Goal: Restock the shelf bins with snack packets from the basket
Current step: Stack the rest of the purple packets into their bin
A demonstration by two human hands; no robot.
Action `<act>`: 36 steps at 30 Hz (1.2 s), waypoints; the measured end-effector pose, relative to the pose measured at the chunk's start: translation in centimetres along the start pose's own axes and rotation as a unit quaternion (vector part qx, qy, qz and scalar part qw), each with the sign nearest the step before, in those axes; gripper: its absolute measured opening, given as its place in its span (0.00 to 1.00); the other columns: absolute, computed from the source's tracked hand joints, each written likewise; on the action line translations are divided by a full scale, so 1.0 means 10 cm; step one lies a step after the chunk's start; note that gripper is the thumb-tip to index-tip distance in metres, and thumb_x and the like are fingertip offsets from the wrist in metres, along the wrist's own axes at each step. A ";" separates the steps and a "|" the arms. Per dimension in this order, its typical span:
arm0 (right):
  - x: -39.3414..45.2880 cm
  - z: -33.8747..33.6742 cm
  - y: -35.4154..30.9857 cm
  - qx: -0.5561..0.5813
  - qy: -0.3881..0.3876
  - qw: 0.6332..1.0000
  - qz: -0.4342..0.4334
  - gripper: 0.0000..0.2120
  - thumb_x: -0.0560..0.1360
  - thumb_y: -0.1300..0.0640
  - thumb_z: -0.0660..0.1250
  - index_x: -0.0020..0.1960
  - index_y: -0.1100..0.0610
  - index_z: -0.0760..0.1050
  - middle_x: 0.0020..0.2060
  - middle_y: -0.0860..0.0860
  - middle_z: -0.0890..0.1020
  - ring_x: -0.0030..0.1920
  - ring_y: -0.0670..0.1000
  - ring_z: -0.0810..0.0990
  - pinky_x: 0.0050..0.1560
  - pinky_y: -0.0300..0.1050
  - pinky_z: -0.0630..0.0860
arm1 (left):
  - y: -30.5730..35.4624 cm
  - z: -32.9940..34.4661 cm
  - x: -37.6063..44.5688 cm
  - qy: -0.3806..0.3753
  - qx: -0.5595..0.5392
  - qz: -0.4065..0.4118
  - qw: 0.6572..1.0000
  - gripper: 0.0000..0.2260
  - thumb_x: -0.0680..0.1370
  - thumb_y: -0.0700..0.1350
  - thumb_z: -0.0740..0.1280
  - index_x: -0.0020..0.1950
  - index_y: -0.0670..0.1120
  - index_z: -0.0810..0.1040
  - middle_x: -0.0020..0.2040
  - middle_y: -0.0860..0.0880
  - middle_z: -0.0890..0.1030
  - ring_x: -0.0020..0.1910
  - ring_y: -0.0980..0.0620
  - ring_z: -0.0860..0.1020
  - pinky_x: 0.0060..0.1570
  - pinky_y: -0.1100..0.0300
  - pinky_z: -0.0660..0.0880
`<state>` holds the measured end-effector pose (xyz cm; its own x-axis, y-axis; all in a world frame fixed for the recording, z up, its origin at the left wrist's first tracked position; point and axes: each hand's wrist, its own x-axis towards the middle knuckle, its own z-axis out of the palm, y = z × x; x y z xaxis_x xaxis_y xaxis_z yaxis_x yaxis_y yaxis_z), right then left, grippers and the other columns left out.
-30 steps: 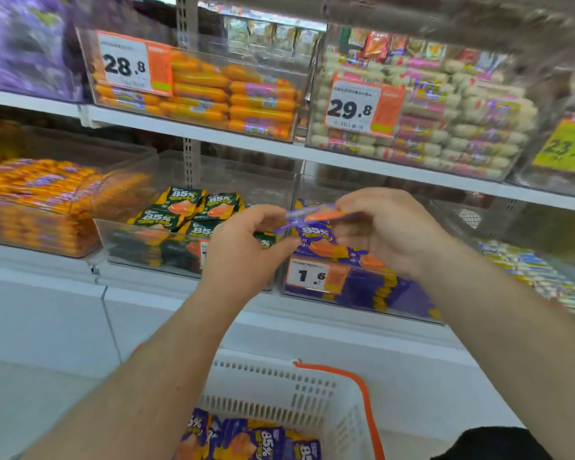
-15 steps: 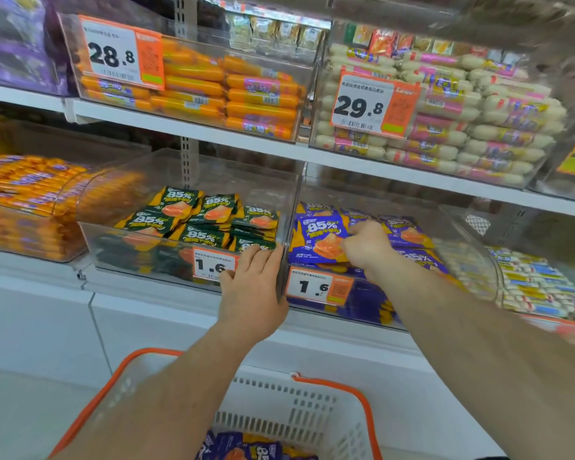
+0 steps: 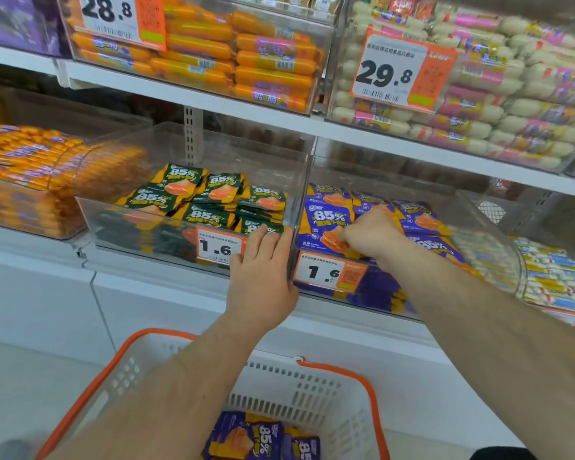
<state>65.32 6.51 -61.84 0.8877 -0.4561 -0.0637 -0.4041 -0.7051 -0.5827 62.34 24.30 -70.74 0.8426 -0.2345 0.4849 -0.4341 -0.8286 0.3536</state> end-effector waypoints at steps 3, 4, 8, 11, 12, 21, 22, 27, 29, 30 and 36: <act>-0.01 0.02 0.00 0.005 -0.017 1.000 0.008 0.09 0.75 0.53 0.69 0.48 0.57 0.71 0.35 0.52 0.75 0.35 0.50 0.73 0.30 0.43 0.66 | -0.01 0.00 0.00 0.008 0.000 0.008 1.000 0.35 0.70 0.48 0.73 0.75 0.45 0.64 0.68 0.47 0.72 0.74 0.46 0.61 0.60 0.42 0.69; -0.01 0.02 0.00 -0.002 -0.019 1.000 0.007 0.09 0.75 0.54 0.68 0.49 0.57 0.71 0.35 0.52 0.75 0.35 0.50 0.73 0.30 0.43 0.67 | -0.01 0.00 -0.01 0.008 0.000 0.010 1.000 0.35 0.70 0.48 0.72 0.75 0.45 0.64 0.68 0.47 0.72 0.74 0.46 0.60 0.60 0.42 0.69; -0.04 -0.02 0.00 -0.030 -0.038 0.999 0.001 0.10 0.76 0.53 0.68 0.42 0.57 0.70 0.35 0.53 0.74 0.35 0.50 0.73 0.33 0.43 0.68 | 0.01 -0.04 -0.02 -0.017 0.001 0.003 1.000 0.36 0.74 0.50 0.69 0.78 0.48 0.57 0.73 0.50 0.66 0.77 0.48 0.53 0.67 0.45 0.64; -0.05 -0.04 -0.01 -0.041 -0.046 0.998 0.000 0.12 0.76 0.51 0.68 0.41 0.57 0.69 0.36 0.53 0.75 0.37 0.51 0.74 0.34 0.44 0.70 | 0.03 -0.09 -0.01 -0.030 -0.003 0.003 1.000 0.37 0.75 0.51 0.67 0.79 0.48 0.53 0.75 0.51 0.62 0.78 0.50 0.48 0.70 0.46 0.61; -0.06 -0.03 -0.02 -0.047 -0.046 0.998 0.001 0.12 0.76 0.50 0.67 0.41 0.56 0.69 0.36 0.53 0.76 0.37 0.50 0.75 0.34 0.44 0.69 | 0.03 -0.09 -0.01 -0.034 -0.010 0.004 0.999 0.37 0.75 0.51 0.67 0.79 0.48 0.52 0.76 0.51 0.60 0.78 0.50 0.47 0.71 0.46 0.60; -0.46 0.22 0.04 -0.117 0.309 0.897 -0.293 0.11 0.73 0.54 0.64 0.51 0.60 0.77 0.49 0.58 0.77 0.48 0.60 0.77 0.43 0.51 0.73 | -0.20 0.17 -0.52 0.116 -0.157 0.065 0.979 0.22 0.68 0.37 0.69 0.62 0.41 0.75 0.61 0.45 0.73 0.60 0.46 0.71 0.59 0.54 0.70; -0.57 0.36 0.06 -0.072 0.337 0.851 -0.397 0.09 0.71 0.57 0.64 0.48 0.60 0.78 0.45 0.58 0.77 0.44 0.61 0.77 0.42 0.51 0.73 | -0.23 0.23 -0.63 0.074 -0.172 0.035 0.982 0.20 0.70 0.37 0.68 0.62 0.42 0.75 0.59 0.46 0.74 0.57 0.47 0.73 0.55 0.55 0.72; -0.89 1.39 0.40 0.006 0.167 0.832 -0.529 0.07 0.67 0.59 0.61 0.36 0.60 0.76 0.31 0.54 0.75 0.32 0.57 0.74 0.34 0.44 0.69 | -0.53 0.54 -1.07 -0.239 -0.188 -0.136 0.943 0.11 0.76 0.40 0.64 0.57 0.49 0.73 0.53 0.51 0.78 0.47 0.51 0.76 0.47 0.54 0.75; -0.90 1.80 0.71 -0.041 0.054 0.895 -0.440 0.06 0.66 0.58 0.60 0.35 0.57 0.75 0.32 0.52 0.76 0.33 0.56 0.76 0.34 0.44 0.72 | -0.67 0.66 -1.20 -0.320 -0.169 -0.171 0.916 0.12 0.77 0.41 0.63 0.59 0.48 0.74 0.54 0.51 0.78 0.48 0.51 0.77 0.46 0.57 0.74; -0.86 1.99 0.91 -0.078 -0.018 0.925 -0.370 0.04 0.67 0.59 0.60 0.35 0.54 0.73 0.34 0.50 0.77 0.36 0.56 0.77 0.36 0.45 0.74 | -0.72 0.72 -1.27 -0.348 -0.161 -0.184 0.905 0.13 0.77 0.41 0.63 0.62 0.49 0.74 0.56 0.51 0.78 0.50 0.51 0.77 0.47 0.58 0.74; -0.94 2.62 1.93 -0.187 -0.359 0.914 -0.026 0.09 0.78 0.65 0.61 0.39 0.59 0.71 0.34 0.53 0.73 0.36 0.50 0.72 0.34 0.39 0.76 | -0.84 1.02 -1.52 -0.417 -0.153 -0.202 0.873 0.15 0.80 0.42 0.61 0.66 0.49 0.74 0.61 0.49 0.78 0.54 0.51 0.76 0.52 0.58 0.75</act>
<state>54.94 11.41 -93.68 0.7696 -0.0369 -0.6374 -0.2854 -0.9129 -0.2917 56.38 29.59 -89.27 0.8302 -0.3489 -0.4348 -0.0051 -0.7847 0.6199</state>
